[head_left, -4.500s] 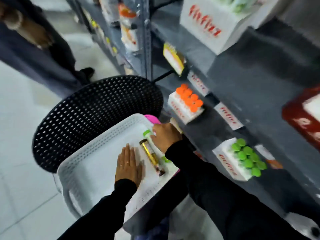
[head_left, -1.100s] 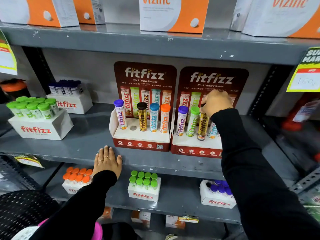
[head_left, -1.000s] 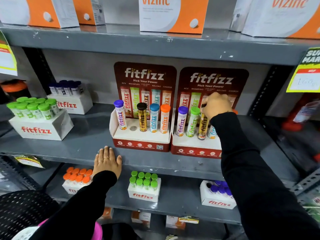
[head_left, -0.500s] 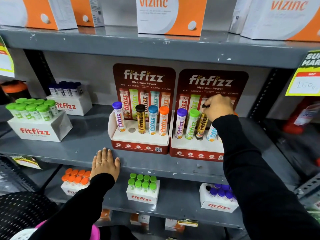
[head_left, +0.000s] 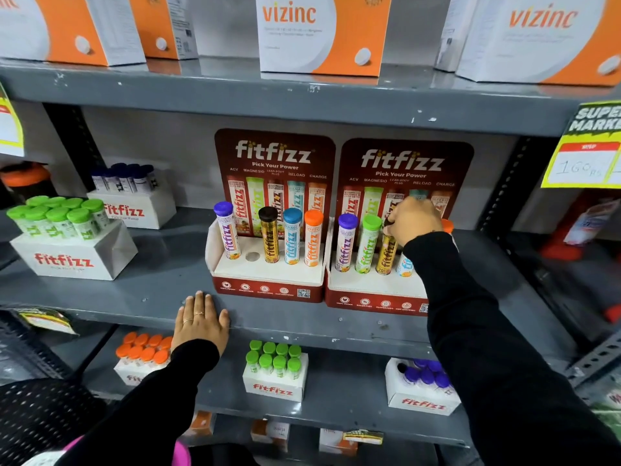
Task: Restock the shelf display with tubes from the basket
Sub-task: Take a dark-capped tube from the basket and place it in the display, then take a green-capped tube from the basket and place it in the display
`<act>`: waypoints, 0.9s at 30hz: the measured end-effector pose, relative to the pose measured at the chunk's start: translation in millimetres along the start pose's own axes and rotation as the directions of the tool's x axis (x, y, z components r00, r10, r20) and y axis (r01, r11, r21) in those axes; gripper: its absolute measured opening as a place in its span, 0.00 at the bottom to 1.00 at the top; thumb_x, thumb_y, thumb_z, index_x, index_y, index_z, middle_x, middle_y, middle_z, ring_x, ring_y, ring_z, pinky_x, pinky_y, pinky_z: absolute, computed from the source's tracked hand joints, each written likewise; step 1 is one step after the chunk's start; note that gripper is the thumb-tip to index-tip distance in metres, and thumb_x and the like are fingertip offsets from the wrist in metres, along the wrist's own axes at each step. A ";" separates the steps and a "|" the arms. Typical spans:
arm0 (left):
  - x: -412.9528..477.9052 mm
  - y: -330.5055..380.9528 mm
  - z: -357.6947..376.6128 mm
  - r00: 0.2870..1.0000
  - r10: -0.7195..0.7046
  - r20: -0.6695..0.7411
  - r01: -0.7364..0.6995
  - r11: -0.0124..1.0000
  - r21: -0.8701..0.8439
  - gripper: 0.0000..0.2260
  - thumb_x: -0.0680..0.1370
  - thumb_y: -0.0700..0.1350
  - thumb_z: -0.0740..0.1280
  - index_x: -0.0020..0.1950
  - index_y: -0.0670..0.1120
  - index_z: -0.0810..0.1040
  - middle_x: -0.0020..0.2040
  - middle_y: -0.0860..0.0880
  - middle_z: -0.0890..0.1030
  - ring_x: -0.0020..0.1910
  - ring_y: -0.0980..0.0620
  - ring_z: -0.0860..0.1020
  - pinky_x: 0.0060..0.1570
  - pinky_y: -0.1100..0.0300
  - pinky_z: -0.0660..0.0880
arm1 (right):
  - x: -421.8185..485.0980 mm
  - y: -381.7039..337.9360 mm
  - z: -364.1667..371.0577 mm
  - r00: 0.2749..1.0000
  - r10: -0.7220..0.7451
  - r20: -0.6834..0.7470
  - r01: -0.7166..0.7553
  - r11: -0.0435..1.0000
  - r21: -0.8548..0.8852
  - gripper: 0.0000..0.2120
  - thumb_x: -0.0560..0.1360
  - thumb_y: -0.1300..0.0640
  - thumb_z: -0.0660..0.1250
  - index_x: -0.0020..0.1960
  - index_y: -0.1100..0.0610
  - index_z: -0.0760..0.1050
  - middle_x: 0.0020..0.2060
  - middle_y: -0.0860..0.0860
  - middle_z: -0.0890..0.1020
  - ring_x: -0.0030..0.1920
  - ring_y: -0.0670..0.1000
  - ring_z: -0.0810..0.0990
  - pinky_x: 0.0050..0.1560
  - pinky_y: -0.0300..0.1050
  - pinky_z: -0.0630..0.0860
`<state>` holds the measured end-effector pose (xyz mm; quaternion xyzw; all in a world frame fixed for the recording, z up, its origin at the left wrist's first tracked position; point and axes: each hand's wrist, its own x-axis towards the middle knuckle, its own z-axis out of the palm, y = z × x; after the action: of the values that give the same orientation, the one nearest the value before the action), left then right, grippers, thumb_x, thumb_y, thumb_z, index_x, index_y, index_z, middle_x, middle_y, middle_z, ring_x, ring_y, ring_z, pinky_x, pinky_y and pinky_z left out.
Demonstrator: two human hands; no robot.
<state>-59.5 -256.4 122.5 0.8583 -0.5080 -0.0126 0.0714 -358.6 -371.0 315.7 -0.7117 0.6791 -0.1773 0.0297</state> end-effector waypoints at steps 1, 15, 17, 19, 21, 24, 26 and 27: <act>-0.2 0.4 -0.9 1.000 -0.001 0.009 0.001 1.000 0.001 0.26 0.81 0.53 0.45 0.75 0.41 0.50 0.77 0.43 0.51 0.76 0.45 0.48 0.75 0.53 0.44 | -1.9 -0.5 -2.3 1.000 0.004 0.003 -0.004 1.000 0.000 0.10 0.75 0.63 0.68 0.55 0.65 0.78 0.51 0.63 0.83 0.50 0.61 0.82 0.53 0.53 0.81; -10.7 -18.5 4.9 0.992 0.105 -0.067 -0.114 0.981 -0.154 0.31 0.75 0.56 0.45 0.70 0.37 0.64 0.73 0.39 0.63 0.73 0.40 0.59 0.73 0.46 0.53 | -99.3 -167.4 76.6 0.773 -0.633 0.044 0.625 0.772 0.118 0.17 0.74 0.68 0.59 0.59 0.60 0.77 0.56 0.58 0.81 0.61 0.60 0.74 0.58 0.50 0.74; -32.3 -37.4 17.5 0.983 0.152 -0.106 -0.167 0.974 -0.155 0.29 0.74 0.53 0.49 0.67 0.37 0.68 0.70 0.38 0.68 0.70 0.38 0.65 0.70 0.46 0.57 | -119.5 -189.6 105.4 0.712 -0.686 0.152 0.670 0.728 0.147 0.16 0.75 0.67 0.59 0.59 0.60 0.77 0.55 0.57 0.81 0.61 0.59 0.74 0.56 0.49 0.74; -63.4 -68.0 44.1 0.988 0.106 -0.113 -0.124 0.978 -0.166 0.26 0.74 0.50 0.53 0.66 0.37 0.68 0.68 0.36 0.70 0.68 0.37 0.67 0.69 0.48 0.56 | -140.9 -212.7 133.3 0.635 -0.728 0.257 0.703 0.683 0.197 0.16 0.75 0.68 0.58 0.59 0.60 0.77 0.54 0.57 0.82 0.60 0.59 0.74 0.54 0.48 0.74; -99.7 -105.8 74.2 0.998 -0.029 -0.056 0.017 0.979 -0.202 0.25 0.74 0.49 0.54 0.67 0.36 0.66 0.67 0.36 0.71 0.68 0.39 0.66 0.70 0.53 0.49 | -163.5 -235.8 160.7 0.551 -0.755 0.355 0.718 0.646 0.259 0.17 0.74 0.69 0.59 0.60 0.61 0.77 0.56 0.57 0.81 0.61 0.59 0.74 0.55 0.48 0.73; -152.1 -157.3 109.8 0.962 -0.263 0.075 0.273 0.936 -0.222 0.26 0.75 0.50 0.53 0.66 0.34 0.68 0.67 0.34 0.71 0.67 0.36 0.67 0.71 0.58 0.42 | -197.3 -264.8 209.2 0.423 -0.791 0.442 0.750 0.579 0.319 0.15 0.71 0.71 0.62 0.55 0.64 0.79 0.53 0.61 0.82 0.56 0.61 0.78 0.52 0.49 0.74; -184.6 -185.4 124.0 0.894 -0.410 0.180 0.442 0.872 -0.211 0.29 0.77 0.55 0.48 0.67 0.34 0.67 0.68 0.34 0.69 0.68 0.35 0.67 0.71 0.56 0.44 | -222.7 -285.3 246.3 0.331 -0.807 0.489 0.761 0.534 0.367 0.10 0.67 0.72 0.64 0.46 0.67 0.81 0.46 0.64 0.83 0.49 0.63 0.81 0.48 0.51 0.79; -197.7 -194.4 127.5 0.859 -0.462 0.219 0.503 0.841 -0.199 0.32 0.77 0.57 0.44 0.68 0.34 0.66 0.70 0.35 0.67 0.69 0.35 0.65 0.72 0.53 0.48 | -234.1 -292.6 264.0 0.293 -0.804 0.517 0.773 0.518 0.367 0.11 0.68 0.72 0.63 0.46 0.67 0.81 0.47 0.63 0.83 0.50 0.63 0.81 0.50 0.52 0.80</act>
<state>2.1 -5.6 -40.0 0.9387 -0.2733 -0.1638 0.1312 -5.0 -172.5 101.9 -0.9640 0.1826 0.0661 0.1818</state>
